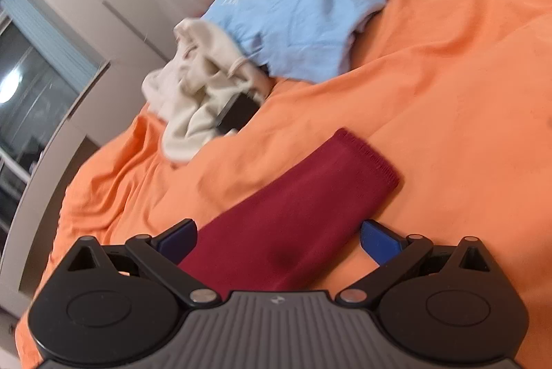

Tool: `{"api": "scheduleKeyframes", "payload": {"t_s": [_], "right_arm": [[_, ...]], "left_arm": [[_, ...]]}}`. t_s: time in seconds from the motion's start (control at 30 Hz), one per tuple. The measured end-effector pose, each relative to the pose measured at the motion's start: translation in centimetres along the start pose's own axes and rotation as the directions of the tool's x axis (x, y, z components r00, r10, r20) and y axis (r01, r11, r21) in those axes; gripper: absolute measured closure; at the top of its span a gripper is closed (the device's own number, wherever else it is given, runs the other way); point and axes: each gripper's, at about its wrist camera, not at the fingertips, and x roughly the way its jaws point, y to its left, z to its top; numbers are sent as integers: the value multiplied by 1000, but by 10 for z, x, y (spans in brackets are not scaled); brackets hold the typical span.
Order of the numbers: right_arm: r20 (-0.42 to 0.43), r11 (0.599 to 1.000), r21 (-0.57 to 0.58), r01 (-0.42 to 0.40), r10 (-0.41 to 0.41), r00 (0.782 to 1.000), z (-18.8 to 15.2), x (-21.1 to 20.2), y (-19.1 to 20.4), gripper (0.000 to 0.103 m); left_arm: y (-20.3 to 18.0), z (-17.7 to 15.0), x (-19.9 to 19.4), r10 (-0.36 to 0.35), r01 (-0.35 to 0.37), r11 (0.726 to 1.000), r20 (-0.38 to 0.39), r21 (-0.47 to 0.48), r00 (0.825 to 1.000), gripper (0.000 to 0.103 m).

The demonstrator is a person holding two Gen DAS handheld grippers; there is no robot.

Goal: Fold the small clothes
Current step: 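Reach to the dark red sleeve cuff and close the right tool on it, then lift the held sleeve, lay it across the shirt body, open right tool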

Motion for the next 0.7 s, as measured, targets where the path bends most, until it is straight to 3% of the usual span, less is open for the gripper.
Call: {"api": "scheduleKeyframes", "payload": {"t_s": [0.17, 0.27, 0.33, 0.4, 0.6, 0.7], "right_arm": [[54, 998, 2, 65, -65, 996, 3, 2, -3, 33], [73, 993, -29, 115, -113, 991, 3, 4, -2, 56], [84, 988, -49, 146, -142, 986, 3, 5, 0, 84], [87, 985, -73, 154, -147, 985, 3, 5, 2, 93], [160, 965, -239, 110, -72, 984, 0, -14, 38, 97], [224, 914, -399, 68, 26, 974, -10, -31, 76, 97]], "left_arm": [[-3, -6, 8, 1, -1, 1000, -49, -4, 999, 1], [-9, -7, 7, 4, -3, 1000, -40, 28, 999, 1], [-12, -7, 7, 9, -7, 999, -34, 53, 999, 1], [-15, -8, 7, 12, -10, 997, -33, 70, 999, 1], [-16, -7, 7, 22, -20, 997, -32, 69, 999, 1], [-15, -4, 4, 17, -16, 999, -24, 51, 1000, 1]]}}
